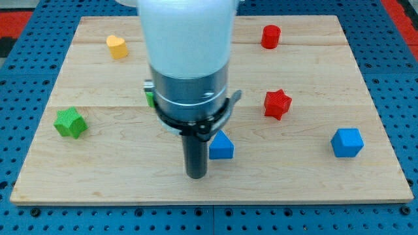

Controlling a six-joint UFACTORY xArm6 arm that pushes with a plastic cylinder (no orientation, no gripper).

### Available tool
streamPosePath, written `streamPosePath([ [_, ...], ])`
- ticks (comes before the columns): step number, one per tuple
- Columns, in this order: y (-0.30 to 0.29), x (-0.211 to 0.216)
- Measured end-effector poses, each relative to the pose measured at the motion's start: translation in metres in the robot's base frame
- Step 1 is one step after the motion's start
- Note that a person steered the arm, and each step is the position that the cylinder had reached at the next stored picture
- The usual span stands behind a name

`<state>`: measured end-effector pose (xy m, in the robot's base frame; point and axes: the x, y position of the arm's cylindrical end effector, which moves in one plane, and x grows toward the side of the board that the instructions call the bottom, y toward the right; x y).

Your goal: Nudge the bule triangle a bit right

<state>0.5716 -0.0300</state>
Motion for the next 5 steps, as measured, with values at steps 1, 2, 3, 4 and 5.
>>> streamPosePath([
  [1, -0.001, 0.0],
  [2, -0.001, 0.0],
  [3, -0.001, -0.016],
  [4, -0.003, -0.035],
  [5, -0.002, -0.035],
])
